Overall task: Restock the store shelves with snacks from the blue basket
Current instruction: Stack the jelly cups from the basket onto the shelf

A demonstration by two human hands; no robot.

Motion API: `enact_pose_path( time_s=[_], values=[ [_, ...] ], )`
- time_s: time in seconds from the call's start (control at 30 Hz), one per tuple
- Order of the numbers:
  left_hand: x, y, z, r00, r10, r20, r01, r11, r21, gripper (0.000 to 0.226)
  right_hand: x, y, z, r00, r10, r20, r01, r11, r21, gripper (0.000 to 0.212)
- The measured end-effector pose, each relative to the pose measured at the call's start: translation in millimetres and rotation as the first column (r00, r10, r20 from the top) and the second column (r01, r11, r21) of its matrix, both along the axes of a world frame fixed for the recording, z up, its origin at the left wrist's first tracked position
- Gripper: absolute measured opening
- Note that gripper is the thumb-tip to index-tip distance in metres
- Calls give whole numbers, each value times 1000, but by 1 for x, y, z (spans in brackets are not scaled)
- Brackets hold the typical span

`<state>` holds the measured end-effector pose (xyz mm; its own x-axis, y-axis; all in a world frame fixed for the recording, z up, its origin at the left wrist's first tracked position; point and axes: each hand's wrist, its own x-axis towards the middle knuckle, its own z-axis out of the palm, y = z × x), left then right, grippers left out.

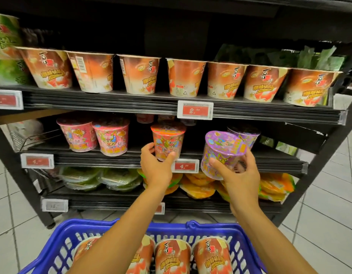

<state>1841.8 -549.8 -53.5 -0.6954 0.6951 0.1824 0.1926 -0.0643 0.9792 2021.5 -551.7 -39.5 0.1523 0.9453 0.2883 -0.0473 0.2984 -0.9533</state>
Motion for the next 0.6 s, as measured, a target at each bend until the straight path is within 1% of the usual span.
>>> enact_pose_path(
  time_s=[0.13,0.23,0.33,0.43,0.5,0.6],
  values=[
    [-7,1,-2,997,29,-76,-33,998,-56,64,-14,23,7,976,-109,187,95,992,81,81],
    [-11,2,-2,999,-9,-39,6,998,-62,65,-29,40,5,959,-96,266,82,995,64,85],
    [-12,2,-2,1000,-14,-16,13,998,-63,66,-38,53,1,962,-65,264,73,997,-19,94],
    [-6,-3,-4,998,52,-20,-53,997,-63,64,-42,61,2,964,-77,256,88,996,-33,95],
    [1,-8,-3,998,57,-3,-57,998,-30,50,-43,62,4,959,-73,273,89,995,-45,95],
    [12,-20,0,999,-23,42,23,1000,-13,33,-39,59,5,959,-20,283,45,996,-80,93]
  ],
)
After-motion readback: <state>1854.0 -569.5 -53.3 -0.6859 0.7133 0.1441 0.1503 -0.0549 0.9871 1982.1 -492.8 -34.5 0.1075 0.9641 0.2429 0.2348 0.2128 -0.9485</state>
